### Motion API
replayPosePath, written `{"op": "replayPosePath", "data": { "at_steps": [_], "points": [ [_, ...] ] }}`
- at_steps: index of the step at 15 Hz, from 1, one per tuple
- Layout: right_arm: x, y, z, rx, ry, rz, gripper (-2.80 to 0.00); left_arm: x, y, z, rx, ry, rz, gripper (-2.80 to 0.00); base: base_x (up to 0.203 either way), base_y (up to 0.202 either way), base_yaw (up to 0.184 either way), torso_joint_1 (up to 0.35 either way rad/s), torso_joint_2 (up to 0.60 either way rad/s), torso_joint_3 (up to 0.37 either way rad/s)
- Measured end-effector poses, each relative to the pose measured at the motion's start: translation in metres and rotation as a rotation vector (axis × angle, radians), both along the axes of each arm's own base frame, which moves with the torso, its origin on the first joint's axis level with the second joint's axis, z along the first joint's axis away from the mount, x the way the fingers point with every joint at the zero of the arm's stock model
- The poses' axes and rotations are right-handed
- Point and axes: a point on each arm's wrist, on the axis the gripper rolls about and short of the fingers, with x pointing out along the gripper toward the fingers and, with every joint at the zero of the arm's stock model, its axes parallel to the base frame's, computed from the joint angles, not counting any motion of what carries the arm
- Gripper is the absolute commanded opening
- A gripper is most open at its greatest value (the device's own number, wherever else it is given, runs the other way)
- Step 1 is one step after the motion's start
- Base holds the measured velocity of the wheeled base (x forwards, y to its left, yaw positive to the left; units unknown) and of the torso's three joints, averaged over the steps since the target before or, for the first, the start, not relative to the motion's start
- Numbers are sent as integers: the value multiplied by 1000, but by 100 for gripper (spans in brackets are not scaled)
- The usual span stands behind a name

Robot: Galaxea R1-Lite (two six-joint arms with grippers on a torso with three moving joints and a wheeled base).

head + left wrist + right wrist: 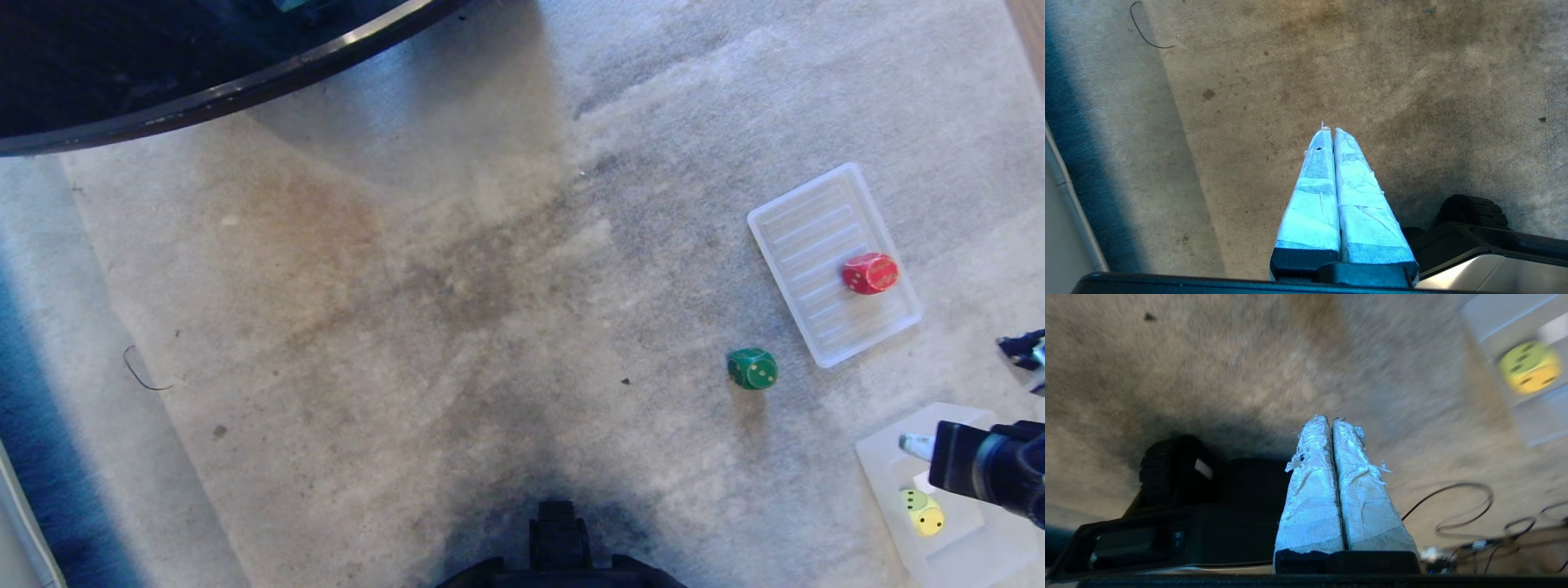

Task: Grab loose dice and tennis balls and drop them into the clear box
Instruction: Pick up toys out of the box

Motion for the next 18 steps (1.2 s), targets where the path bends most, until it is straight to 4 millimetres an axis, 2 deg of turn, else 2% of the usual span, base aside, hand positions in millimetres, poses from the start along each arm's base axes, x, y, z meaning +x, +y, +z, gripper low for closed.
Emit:
{"op": "replayPosePath", "data": {
  "at_steps": [2,5,8,9,18],
  "points": [
    [26,13,-20,57,69,8,-280,0,0,0,0,0,0,-280,0,0,0,0,0,0],
    [61,27,-43,76,51,34,-280,0,0,0,0,0,0,-280,0,0,0,0,0,0],
    [83,25,-60,29,22,52,-280,0,0,0,0,0,0,-280,0,0,0,0,0,0],
    [88,23,-63,14,11,53,0,0,0,0,0,0,0,-280,0,0,0,0,0,0],
    [128,13,-81,-142,-158,155,0,0,0,0,0,0,0,-280,0,0,0,0,0,0]
  ]
}}
